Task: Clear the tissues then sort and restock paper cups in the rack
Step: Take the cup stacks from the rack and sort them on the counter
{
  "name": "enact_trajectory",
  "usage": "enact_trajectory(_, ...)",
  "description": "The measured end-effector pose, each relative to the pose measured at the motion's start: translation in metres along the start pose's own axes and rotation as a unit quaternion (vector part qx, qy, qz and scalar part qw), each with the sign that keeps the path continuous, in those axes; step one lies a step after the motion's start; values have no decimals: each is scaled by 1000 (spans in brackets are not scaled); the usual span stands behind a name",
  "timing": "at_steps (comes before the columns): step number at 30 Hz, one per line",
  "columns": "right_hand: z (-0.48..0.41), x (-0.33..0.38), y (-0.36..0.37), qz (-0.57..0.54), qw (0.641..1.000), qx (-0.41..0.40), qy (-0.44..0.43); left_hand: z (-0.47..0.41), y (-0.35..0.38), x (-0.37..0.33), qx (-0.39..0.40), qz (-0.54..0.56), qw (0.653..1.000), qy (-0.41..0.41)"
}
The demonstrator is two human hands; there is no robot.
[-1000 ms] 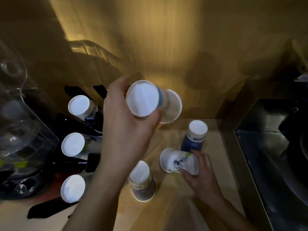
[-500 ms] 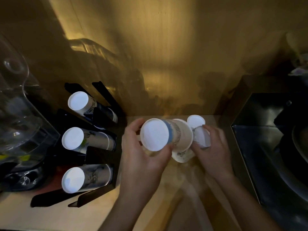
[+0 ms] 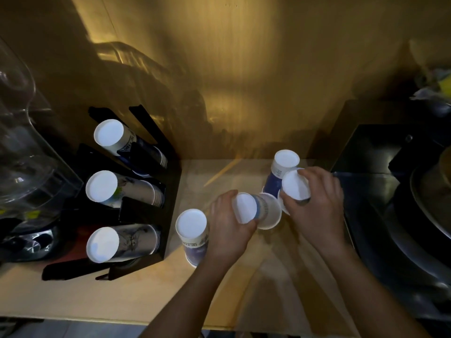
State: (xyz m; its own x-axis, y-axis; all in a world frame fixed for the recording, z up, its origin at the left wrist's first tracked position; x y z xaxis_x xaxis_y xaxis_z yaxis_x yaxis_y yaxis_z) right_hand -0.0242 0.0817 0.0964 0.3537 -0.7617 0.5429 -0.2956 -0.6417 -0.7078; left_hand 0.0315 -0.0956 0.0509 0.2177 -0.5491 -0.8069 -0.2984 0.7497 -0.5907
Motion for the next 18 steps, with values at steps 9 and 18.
enact_trajectory(9,7,-11,-2,34,999,17,5,-4,13,20,23,-46,998,39)
enact_trajectory(18,3,5,-24,-88,995,-41,-21,-9,50,44,81,-44,995,35)
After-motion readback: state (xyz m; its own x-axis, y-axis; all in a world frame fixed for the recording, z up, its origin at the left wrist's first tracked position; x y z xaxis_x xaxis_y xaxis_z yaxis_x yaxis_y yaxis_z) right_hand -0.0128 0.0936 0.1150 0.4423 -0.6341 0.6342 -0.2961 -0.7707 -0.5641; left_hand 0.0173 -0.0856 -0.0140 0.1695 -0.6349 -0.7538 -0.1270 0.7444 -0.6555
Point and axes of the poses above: each hand's wrist, its own z-axis away from the middle knuckle, its own y-axis out of the palm, x = y × z, the point moved 9 cm from there along -z, towards the middle knuckle, and after that the axes turned 3 degrees about x, right-handed, at the moved point
